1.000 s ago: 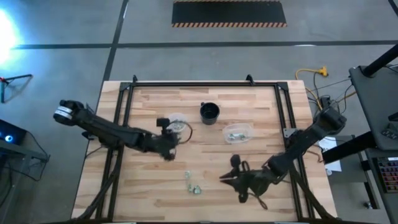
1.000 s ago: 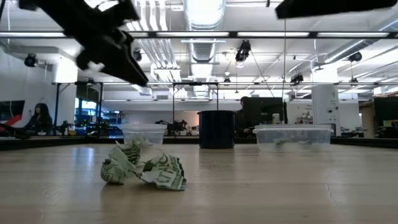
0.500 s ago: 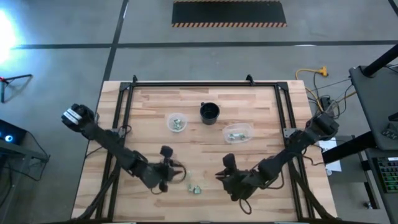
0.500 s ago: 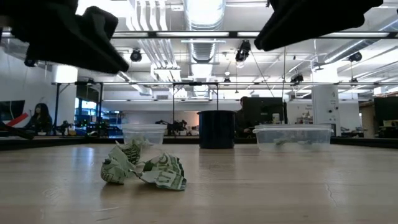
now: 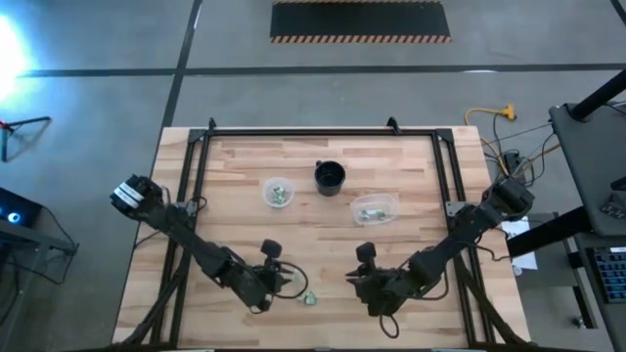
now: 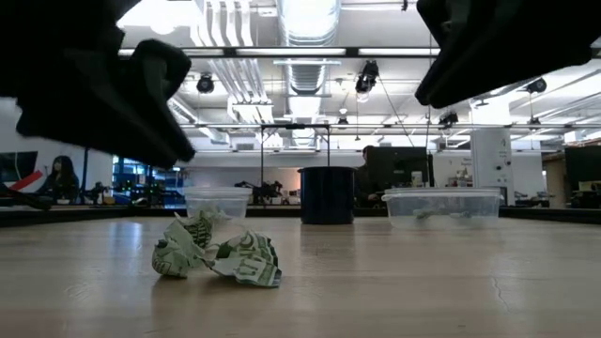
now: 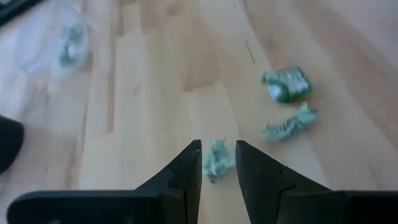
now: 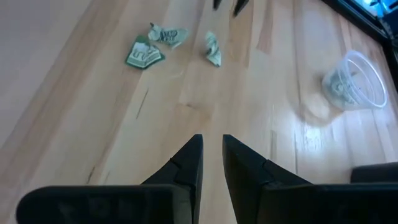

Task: Pick and place items into bin
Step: Put the stevia packet into the left transparent bin

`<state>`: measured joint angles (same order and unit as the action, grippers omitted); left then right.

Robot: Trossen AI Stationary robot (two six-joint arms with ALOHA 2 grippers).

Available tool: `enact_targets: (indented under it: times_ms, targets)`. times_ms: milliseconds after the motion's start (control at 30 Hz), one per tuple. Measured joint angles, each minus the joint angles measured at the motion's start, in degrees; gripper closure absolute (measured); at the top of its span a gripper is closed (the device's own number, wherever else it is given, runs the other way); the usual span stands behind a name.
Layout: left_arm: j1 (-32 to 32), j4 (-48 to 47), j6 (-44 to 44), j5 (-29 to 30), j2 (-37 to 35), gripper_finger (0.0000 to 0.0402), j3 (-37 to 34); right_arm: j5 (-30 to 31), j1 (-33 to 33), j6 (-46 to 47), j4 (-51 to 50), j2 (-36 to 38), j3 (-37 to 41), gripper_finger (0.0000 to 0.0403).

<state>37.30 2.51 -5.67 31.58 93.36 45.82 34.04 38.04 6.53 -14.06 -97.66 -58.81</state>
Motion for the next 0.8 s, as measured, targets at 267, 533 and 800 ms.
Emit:
enact_targets:
  times_ms: [267,533,800]
  targets:
    - [-0.1,-0.1,0.4,-0.1,4.7,0.0320,1.4,0.0,0.1,-0.4,-0.1,0.1,-1.0,0.0351]
    - [-0.2,-0.1,0.4,-1.0,5.0,0.0320,1.5,0.0,0.3,-0.3,-0.2,0.1,-0.8,0.0351]
    - [-0.3,-0.5,0.3,-1.0,5.0,0.0320,0.9,0.0,0.3,0.0,-0.2,0.1,-0.9,0.0351]
